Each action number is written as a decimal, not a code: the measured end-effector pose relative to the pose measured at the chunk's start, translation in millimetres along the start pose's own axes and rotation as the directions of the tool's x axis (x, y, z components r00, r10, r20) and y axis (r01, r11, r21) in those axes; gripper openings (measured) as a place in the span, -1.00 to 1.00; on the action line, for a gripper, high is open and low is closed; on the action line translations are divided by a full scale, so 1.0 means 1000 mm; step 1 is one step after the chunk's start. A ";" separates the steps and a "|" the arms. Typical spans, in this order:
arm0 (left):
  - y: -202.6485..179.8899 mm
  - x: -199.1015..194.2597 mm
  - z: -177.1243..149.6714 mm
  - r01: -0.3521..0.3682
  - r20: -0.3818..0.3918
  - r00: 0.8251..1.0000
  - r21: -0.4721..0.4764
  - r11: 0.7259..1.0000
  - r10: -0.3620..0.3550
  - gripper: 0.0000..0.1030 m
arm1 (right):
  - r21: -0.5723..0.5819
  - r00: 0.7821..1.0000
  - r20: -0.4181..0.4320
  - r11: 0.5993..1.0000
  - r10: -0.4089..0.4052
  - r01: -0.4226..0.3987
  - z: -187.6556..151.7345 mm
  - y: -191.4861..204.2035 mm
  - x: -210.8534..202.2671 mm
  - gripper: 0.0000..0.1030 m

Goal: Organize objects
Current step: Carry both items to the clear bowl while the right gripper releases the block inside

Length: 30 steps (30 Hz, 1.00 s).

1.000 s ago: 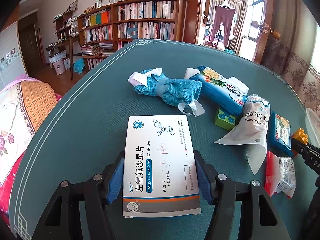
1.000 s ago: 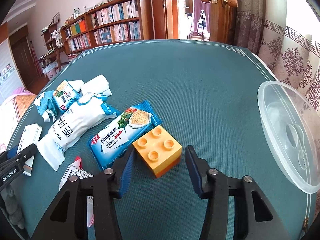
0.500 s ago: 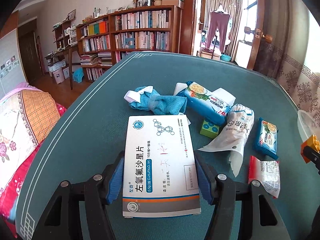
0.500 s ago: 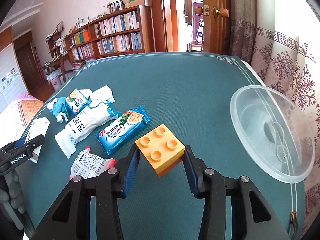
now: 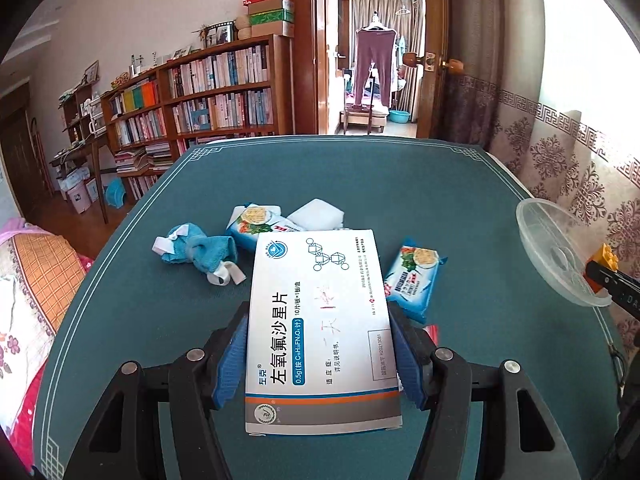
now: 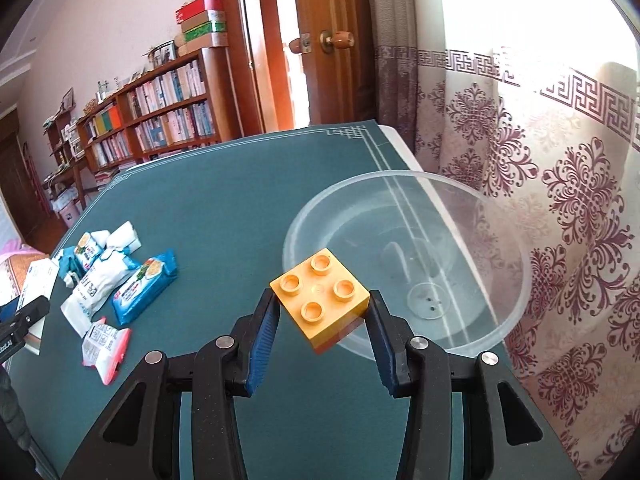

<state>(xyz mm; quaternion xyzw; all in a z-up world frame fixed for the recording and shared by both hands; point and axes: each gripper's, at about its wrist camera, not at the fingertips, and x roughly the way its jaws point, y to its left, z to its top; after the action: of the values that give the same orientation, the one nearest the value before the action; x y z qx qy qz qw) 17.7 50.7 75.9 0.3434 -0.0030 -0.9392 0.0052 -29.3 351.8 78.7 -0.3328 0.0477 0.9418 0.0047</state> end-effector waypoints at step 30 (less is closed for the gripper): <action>-0.168 0.026 0.032 0.299 -0.065 0.954 0.177 0.938 -0.292 0.30 | 0.149 0.982 0.035 0.973 -0.186 0.179 0.006 -0.081 0.016 0.09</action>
<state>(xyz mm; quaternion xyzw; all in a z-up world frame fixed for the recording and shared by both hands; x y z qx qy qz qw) -24.5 218.5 82.0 0.3568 -0.0383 -0.9182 -0.1677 -42.3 433.0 66.5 -0.3116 0.0853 0.9392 0.1165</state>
